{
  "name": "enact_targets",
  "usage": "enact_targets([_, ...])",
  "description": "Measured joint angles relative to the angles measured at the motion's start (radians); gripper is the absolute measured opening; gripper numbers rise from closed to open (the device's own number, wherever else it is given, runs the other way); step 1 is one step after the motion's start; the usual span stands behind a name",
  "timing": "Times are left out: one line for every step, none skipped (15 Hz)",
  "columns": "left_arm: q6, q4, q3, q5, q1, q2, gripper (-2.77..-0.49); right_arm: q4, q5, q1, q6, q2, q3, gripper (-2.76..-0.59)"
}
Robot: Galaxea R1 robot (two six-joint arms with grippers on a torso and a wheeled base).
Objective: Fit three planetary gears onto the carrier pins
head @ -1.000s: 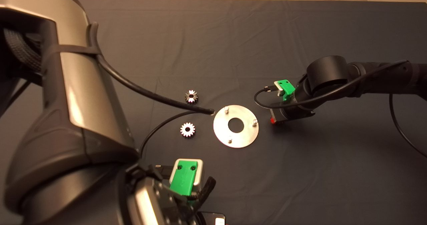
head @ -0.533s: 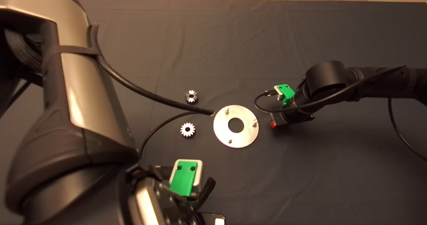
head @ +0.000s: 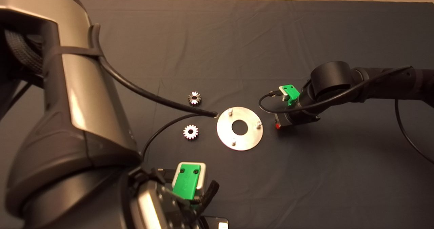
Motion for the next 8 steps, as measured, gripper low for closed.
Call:
enact_targets([0.000, 0.000, 0.000, 0.000, 0.000, 0.000, -0.92, 0.000, 0.000, 0.000, -0.003, 0.000, -0.004, -2.13])
enact_targets([0.000, 0.000, 0.000, 0.000, 0.000, 0.000, -0.92, 0.000, 0.001, 0.000, -0.003, 0.001, -0.007, -2.13])
enact_targets([0.000, 0.000, 0.000, 0.000, 0.000, 0.000, -0.92, 0.000, 0.001, 0.000, -0.003, 0.002, -0.009, -2.11])
enact_targets([0.000, 0.000, 0.000, 0.000, 0.000, 0.000, -0.92, 0.000, 0.000, 0.000, -0.004, 0.004, -0.012, -2.09])
enact_targets([0.000, 0.000, 0.000, 0.000, 0.000, 0.000, -0.92, 0.000, -0.001, 0.000, -0.004, 0.006, -0.015, -2.09])
enact_targets([0.000, 0.000, 0.000, 0.000, 0.000, 0.000, -0.92, 0.000, -0.003, 0.000, -0.005, 0.008, -0.016, -2.09])
enact_targets([0.000, 0.000, 0.000, 0.000, 0.000, 0.000, -0.92, 0.000, -0.004, 0.000, -0.006, 0.009, -0.016, -2.05])
enact_targets([0.000, 0.000, 0.000, 0.000, 0.000, 0.000, -0.92, 0.000, -0.007, 0.001, -0.007, 0.009, -0.018, -1.99])
